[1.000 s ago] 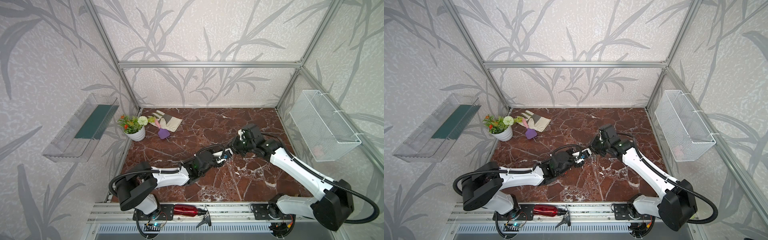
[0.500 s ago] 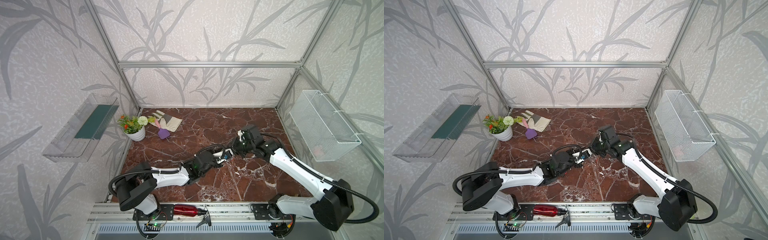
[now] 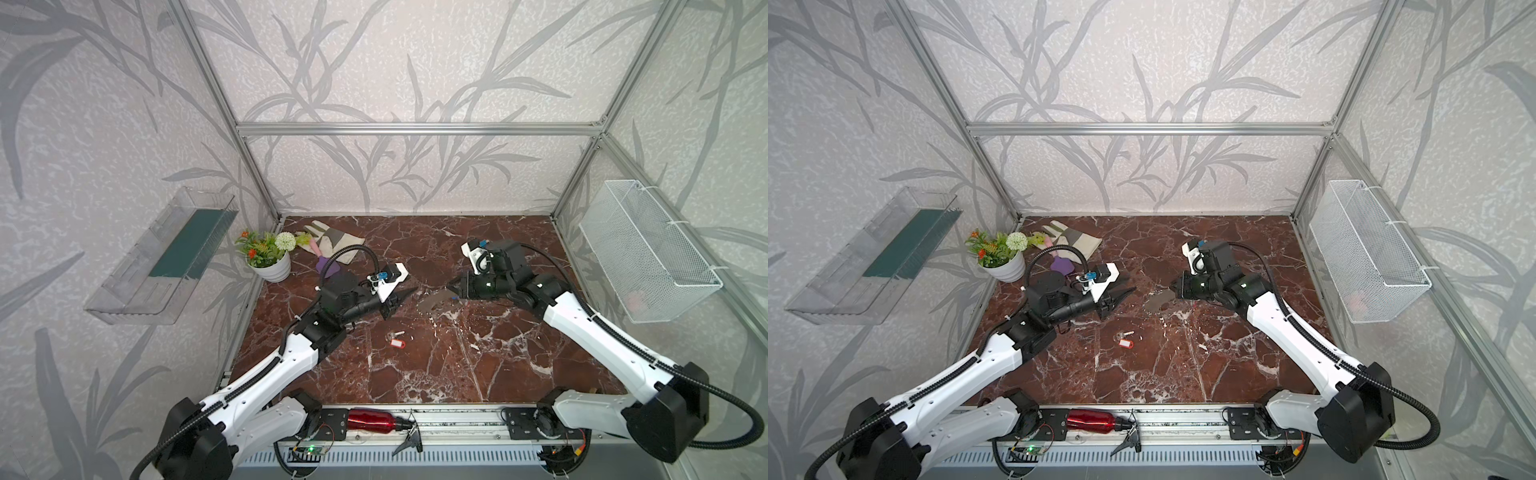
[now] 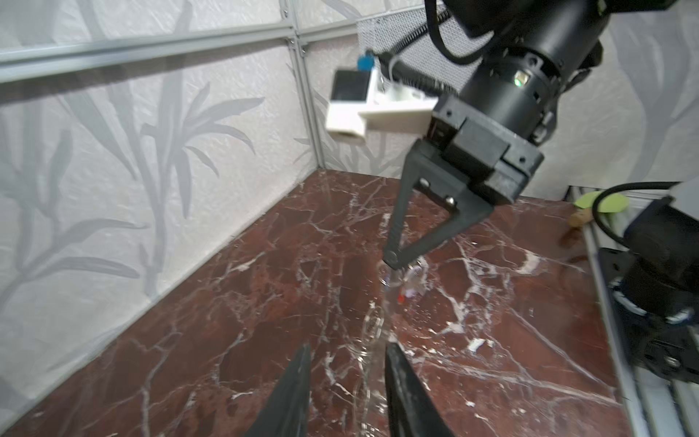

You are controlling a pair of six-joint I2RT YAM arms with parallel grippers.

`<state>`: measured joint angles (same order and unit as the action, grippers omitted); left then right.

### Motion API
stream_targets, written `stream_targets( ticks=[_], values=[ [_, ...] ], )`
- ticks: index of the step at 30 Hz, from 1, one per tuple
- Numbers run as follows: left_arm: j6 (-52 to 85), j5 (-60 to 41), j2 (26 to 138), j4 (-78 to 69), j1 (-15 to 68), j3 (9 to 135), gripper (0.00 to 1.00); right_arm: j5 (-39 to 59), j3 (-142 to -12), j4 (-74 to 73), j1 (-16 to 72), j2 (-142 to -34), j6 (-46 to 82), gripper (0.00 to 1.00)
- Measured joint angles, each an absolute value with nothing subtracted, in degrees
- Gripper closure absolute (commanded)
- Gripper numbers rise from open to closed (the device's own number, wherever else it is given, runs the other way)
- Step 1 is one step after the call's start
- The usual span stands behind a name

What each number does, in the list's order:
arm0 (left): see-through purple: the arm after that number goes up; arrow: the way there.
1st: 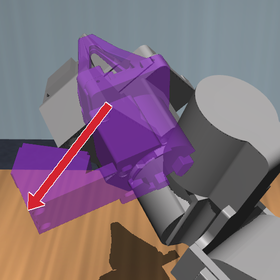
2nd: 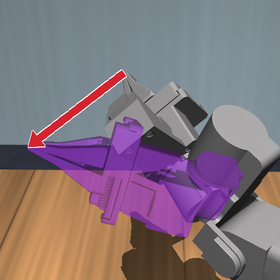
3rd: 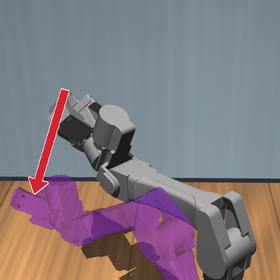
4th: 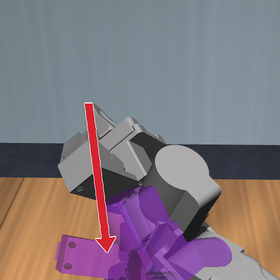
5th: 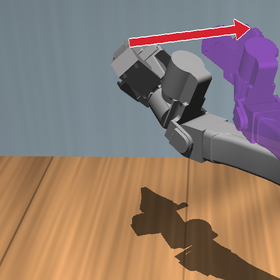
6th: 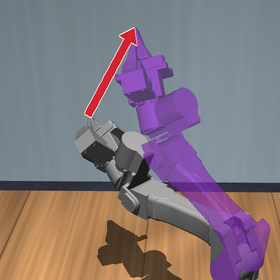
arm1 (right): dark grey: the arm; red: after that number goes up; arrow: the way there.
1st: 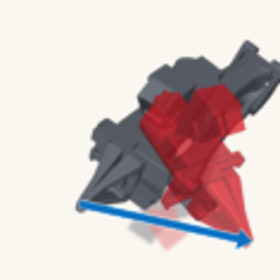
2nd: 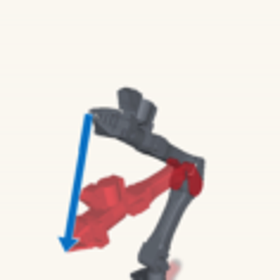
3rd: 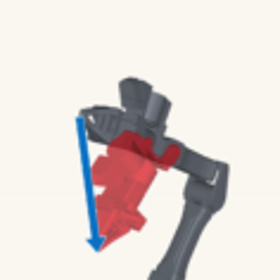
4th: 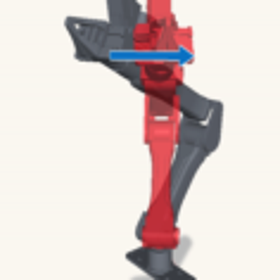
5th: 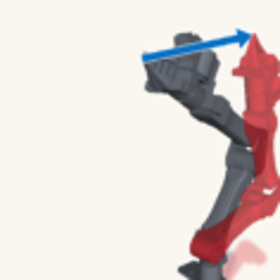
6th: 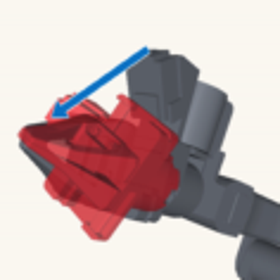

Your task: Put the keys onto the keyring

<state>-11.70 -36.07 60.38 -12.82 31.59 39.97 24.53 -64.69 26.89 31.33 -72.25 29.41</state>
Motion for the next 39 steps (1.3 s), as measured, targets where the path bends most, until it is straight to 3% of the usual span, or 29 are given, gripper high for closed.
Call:
stream_targets(
  ticks=[4,12,15,17,22,39],
  values=[
    [-13.5,-47.9,68.2,-5.4,28.6,48.1,0.72,28.9,-70.0,29.2,31.3,-72.6,20.5,1.0],
    [-19.2,-58.5,75.2,2.0,25.5,59.4,0.75,33.8,-74.5,34.2,31.3,-74.5,10.9,1.0],
    [-19.7,-62.5,76.7,3.6,25.2,61.5,0.73,34.9,-74.5,35.4,31.3,-75.0,9.8,1.0],
    [-19.5,-64.4,77.1,3.9,25.2,61.7,0.66,35.6,-74.5,35.5,31.3,-75.1,9.3,1.0],
    [-18.7,-66.8,78.1,4.2,25.5,61.8,0.6,37.4,-74.5,35.5,31.3,-75.0,8.7,1.0],
    [-24.8,-68.6,83.9,15.6,28.1,69.1,0.69,41.3,-74.5,35.4,31.3,-74.9,7.4,1.0]
  ],
)
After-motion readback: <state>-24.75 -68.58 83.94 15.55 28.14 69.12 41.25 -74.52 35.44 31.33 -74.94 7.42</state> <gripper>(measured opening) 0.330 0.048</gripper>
